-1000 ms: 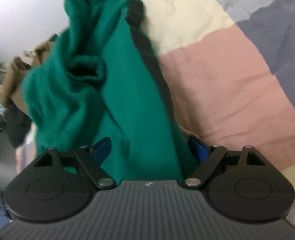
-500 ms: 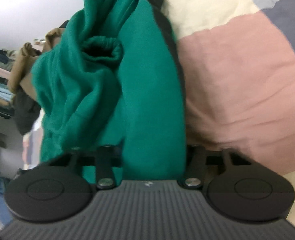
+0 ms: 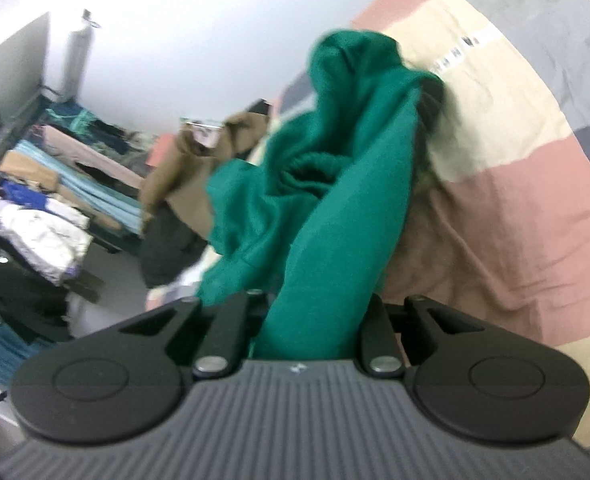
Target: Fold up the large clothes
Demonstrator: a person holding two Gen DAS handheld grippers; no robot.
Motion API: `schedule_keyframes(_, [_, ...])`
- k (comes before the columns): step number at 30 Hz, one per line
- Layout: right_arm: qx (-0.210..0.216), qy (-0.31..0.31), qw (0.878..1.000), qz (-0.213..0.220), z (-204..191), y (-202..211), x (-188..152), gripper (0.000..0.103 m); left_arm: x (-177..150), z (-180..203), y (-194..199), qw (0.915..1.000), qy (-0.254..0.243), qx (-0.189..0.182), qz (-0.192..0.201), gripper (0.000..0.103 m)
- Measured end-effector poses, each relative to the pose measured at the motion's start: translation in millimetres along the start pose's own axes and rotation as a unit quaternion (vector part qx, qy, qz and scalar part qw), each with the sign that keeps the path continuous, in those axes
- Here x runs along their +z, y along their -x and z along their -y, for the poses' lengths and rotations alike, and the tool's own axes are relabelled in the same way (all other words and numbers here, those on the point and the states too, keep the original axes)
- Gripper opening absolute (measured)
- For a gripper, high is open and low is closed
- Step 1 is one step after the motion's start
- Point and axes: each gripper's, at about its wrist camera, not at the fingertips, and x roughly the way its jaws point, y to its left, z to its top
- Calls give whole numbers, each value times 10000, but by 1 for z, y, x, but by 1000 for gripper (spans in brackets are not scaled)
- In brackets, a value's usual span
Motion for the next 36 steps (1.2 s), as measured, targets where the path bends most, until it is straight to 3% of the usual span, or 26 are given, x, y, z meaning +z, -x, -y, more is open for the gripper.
schedule_keyframes(6, [364, 261, 9988, 218, -33, 44, -6, 18, -23, 22, 44, 9991, -57, -419, -61, 6])
schedule_keyframes(16, [588, 338, 9967, 448, -48, 120, -36, 18, -76, 54, 105, 9958, -498, -736, -226, 6])
schedule_keyframes(20, [498, 312, 9969, 527, -51, 126, -34, 19, -81, 65, 111, 9946, -724, -735, -133, 6])
schedule_keyframes(24, [449, 274, 9962, 695, -54, 109, -9, 19, -62, 78, 94, 9931, -865, -780, 110, 6])
schedule_keyframes(29, [248, -76, 9942, 1040, -49, 68, 42, 19, -8, 96, 51, 9925, -876, -600, 611, 7])
schedule_keyframes(36, [-405, -672, 9893, 1228, -16, -27, 112, 19, 61, 116, -40, 9904, -1024, 113, 917, 7])
